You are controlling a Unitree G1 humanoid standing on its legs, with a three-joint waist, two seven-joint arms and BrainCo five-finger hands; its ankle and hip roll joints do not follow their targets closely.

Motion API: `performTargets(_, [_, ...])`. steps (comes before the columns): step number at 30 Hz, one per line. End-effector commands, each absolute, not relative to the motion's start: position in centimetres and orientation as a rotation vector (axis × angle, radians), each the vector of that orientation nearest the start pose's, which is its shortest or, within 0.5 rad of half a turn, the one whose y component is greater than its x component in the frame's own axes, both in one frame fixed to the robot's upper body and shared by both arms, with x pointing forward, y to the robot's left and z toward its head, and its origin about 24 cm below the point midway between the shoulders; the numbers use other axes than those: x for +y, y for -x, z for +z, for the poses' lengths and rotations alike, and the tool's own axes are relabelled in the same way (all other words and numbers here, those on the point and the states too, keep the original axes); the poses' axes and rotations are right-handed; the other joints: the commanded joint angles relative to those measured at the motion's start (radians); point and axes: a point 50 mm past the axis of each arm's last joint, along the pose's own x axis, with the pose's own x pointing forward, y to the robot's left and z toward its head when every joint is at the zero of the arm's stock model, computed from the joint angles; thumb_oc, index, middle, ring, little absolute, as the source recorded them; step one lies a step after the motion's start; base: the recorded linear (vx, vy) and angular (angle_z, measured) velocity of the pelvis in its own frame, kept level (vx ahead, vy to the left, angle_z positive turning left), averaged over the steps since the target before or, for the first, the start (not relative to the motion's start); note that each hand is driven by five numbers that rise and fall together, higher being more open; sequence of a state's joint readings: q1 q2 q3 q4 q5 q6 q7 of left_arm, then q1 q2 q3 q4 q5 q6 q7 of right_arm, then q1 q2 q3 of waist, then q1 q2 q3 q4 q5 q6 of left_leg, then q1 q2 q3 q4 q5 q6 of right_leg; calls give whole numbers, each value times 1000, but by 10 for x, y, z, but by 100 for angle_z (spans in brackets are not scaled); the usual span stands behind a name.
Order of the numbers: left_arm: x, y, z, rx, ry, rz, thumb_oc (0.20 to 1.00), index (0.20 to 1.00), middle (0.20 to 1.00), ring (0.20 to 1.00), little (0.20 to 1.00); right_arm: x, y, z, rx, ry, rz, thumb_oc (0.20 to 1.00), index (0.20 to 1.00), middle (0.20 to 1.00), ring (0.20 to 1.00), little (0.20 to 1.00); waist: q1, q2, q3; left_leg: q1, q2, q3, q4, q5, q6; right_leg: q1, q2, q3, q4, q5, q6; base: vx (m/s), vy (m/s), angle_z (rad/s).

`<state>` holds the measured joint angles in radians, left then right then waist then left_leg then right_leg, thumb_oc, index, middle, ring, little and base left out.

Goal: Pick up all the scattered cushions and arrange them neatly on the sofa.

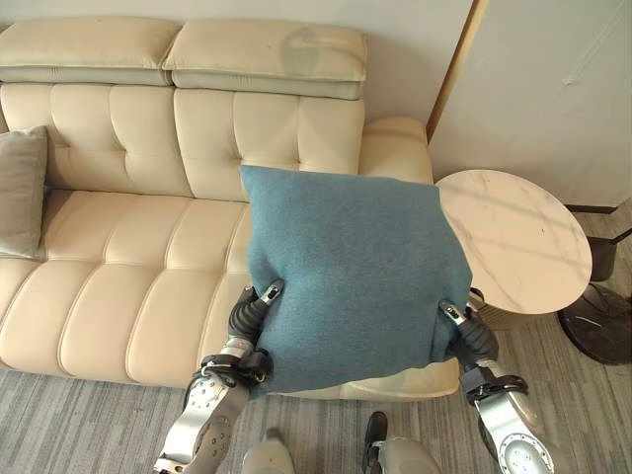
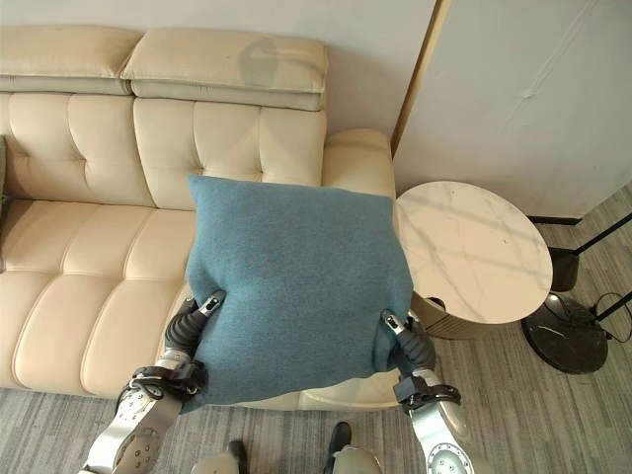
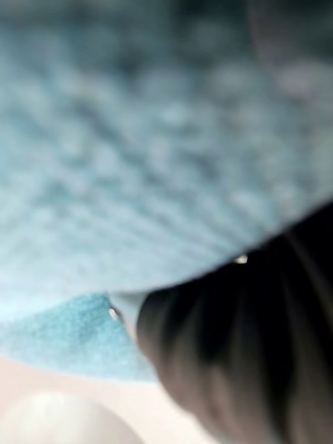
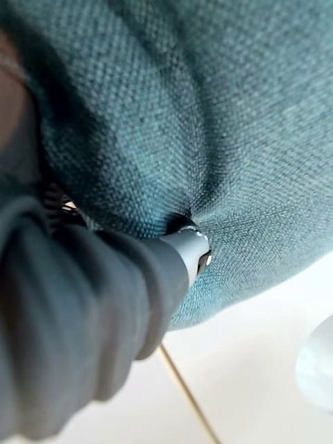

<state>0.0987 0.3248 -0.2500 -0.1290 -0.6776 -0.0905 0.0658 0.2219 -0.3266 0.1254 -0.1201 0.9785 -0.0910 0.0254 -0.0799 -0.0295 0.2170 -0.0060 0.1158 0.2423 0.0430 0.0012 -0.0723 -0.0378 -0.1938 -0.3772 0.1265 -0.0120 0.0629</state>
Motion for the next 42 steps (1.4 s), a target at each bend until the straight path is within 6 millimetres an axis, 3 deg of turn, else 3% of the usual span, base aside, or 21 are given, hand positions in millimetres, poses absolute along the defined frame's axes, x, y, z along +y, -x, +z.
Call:
performTargets(1, [146,-226,86,-192,385,-286,200,200,200,200,200,-157,-221,72,-142,-711,250,200,200,200,200,200,-8,2,-109,96,51,40,-127,-69,-49,10,86,-3,-171,-33,33,-91,203,38])
performTargets(6, [152,-223,82,-176,361,-257,200,200,200,200,200,-146,-223,69,-123,-726,275,200,200,200,200,200,13,-25,-98,82,1,38,-130,-63,-11,-15,41,-6,-163,31,63,-110,190,29])
performTargets(12, [160,-222,80,-176,334,-223,200,200,200,200,200,-142,-225,69,-127,-730,269,200,200,200,200,200,40,-46,-86,70,-47,4,-130,-74,26,-27,-2,12,-122,40,92,-77,167,-4])
performTargets(14, [162,-222,79,-170,326,-213,200,200,200,200,200,-143,-223,67,-128,-749,245,200,200,200,200,200,41,-44,-70,64,-73,-41,-128,-76,45,-40,-11,76,-51,16,99,-30,202,16])
performTargets(17, [161,-223,77,-162,306,-224,200,200,200,200,200,-148,-218,61,-111,-756,212,200,200,200,200,200,11,-36,-65,61,-98,-110,-128,-74,61,-66,65,237,-9,-31,86,35,151,66])
performTargets(18, [161,-222,77,-162,306,-224,200,200,200,200,200,-148,-217,59,-102,-757,212,200,200,200,200,200,8,-36,-69,56,-105,-124,-128,-71,65,-73,86,260,-11,-35,82,90,91,119])
performTargets(19, [161,-222,76,-159,301,-228,200,200,200,200,200,-149,-216,58,-100,-756,215,200,200,200,200,200,5,-38,-70,53,-112,-139,-128,-70,67,-75,108,273,-19,-43,72,157,53,102])
performTargets(20, [161,-224,76,-154,301,-229,200,200,200,200,200,-151,-215,58,-101,-757,216,200,200,200,200,200,0,-42,-70,55,-127,-166,-128,-70,68,-93,160,280,-34,-51,53,141,36,80])
performTargets(23, [159,-226,76,-158,302,-228,200,200,200,200,200,-154,-212,57,-104,-759,205,200,200,200,200,200,-18,-47,-59,71,-150,-213,-119,-79,61,-126,202,277,-49,-38,45,156,17,100])
performTargets(26, [157,-227,78,-172,305,-234,200,200,200,200,200,-158,-210,58,-110,-753,199,200,200,200,200,200,-29,-53,-55,84,-162,-243,-103,-95,61,-102,200,273,-65,-39,32,167,-32,38])
performTargets(29, [154,-229,81,-190,317,-239,200,200,200,200,200,-161,-210,58,-115,-749,194,200,200,200,200,200,-42,-50,-75,102,-155,-247,-87,-127,48,-72,196,274,-69,-45,17,260,-108,49])
performTargets(30, [153,-229,82,-196,328,-239,200,200,200,200,200,-165,-208,59,-120,-732,189,200,200,200,200,200,-54,-49,-85,102,-149,-239,-17,-164,34,-47,189,267,-64,-63,4,270,-103,20])
performTargets(32, [153,-229,84,-203,336,-241,200,200,200,200,200,-166,-208,60,-121,-728,190,200,200,200,200,200,-60,-47,-81,90,-148,-232,43,-175,22,-33,187,262,-64,-71,-3,171,-60,29])
performTargets(34, [152,-230,84,-207,340,-235,200,200,200,200,200,-167,-209,61,-118,-711,200,200,200,200,200,200,-57,-49,-72,52,-152,-217,164,-157,-3,1,186,270,-76,-75,-17,141,-50,39])
performTargets(36, [154,-230,84,-204,347,-228,200,200,200,200,200,-168,-211,61,-112,-701,206,200,200,200,200,200,-47,-59,-60,-15,-121,-195,265,-130,-16,36,177,287,-87,-91,-27,124,-30,26])
performTargets(40, [158,-227,82,-195,339,-203,200,200,200,200,200,-166,-212,61,-106,-700,213,200,200,200,200,200,-32,-75,-73,-43,-86,-210,205,-155,4,46,157,320,-93,-99,-17,156,55,-1])
performTargets(41, [160,-226,82,-196,340,-191,200,200,200,200,200,-166,-213,60,-102,-698,206,200,200,200,200,200,-25,-74,-81,-73,-48,-262,138,-108,-3,48,152,346,-90,-107,-9,173,119,-36])
performTargets(42, [160,-226,82,-196,340,-191,200,200,200,200,200,-166,-213,60,-102,-698,206,200,200,200,200,200,-25,-74,-81,-70,-48,-262,134,-107,-3,48,152,346,-88,-108,-10,150,132,-54])
